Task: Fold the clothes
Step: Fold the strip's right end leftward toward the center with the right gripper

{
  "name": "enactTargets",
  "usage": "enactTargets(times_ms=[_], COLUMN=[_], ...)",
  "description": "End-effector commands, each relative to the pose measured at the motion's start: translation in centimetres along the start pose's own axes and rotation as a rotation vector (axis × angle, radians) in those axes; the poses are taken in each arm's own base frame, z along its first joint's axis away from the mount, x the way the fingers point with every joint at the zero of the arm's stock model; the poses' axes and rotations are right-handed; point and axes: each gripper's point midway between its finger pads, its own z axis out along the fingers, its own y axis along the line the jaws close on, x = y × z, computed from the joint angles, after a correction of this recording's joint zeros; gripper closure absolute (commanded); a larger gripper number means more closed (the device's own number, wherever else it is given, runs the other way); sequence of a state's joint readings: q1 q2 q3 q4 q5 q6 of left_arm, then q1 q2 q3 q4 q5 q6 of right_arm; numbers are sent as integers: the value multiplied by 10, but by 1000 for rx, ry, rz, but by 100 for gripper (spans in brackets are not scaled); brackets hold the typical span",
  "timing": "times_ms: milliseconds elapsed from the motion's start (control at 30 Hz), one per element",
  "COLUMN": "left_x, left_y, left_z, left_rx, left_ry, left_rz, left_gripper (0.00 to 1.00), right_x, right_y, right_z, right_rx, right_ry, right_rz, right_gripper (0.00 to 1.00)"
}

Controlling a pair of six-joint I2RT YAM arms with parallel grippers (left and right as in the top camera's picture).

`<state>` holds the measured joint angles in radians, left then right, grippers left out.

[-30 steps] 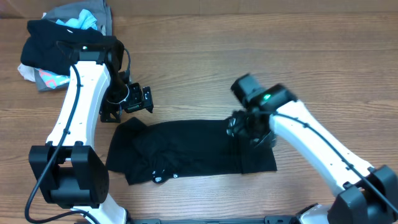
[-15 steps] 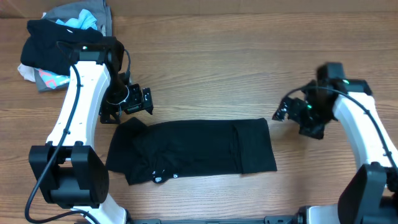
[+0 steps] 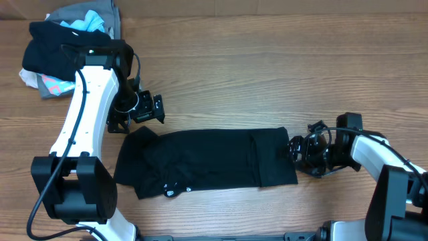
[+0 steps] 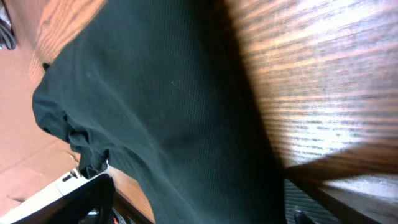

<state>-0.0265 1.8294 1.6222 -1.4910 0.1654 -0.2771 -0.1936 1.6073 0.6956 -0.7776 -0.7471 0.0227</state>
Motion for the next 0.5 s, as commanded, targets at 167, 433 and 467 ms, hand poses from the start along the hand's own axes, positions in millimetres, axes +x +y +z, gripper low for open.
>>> enactTargets(times_ms=[167,433,467], left_x=[2,3,3], left_y=[-5,-5,-5], left_z=[2,2,2], left_rx=[16,15,15], left_ry=[11,14,14], left_rz=[29,29,29], left_gripper=[0,0,0], right_x=[12,-8,-12], right_y=[-3,-3,-3], right_z=[15,5,1], right_rx=[-31,5,25], right_ry=[1,-49,-56], right_rz=[50,120,124], right_gripper=[46,96,96])
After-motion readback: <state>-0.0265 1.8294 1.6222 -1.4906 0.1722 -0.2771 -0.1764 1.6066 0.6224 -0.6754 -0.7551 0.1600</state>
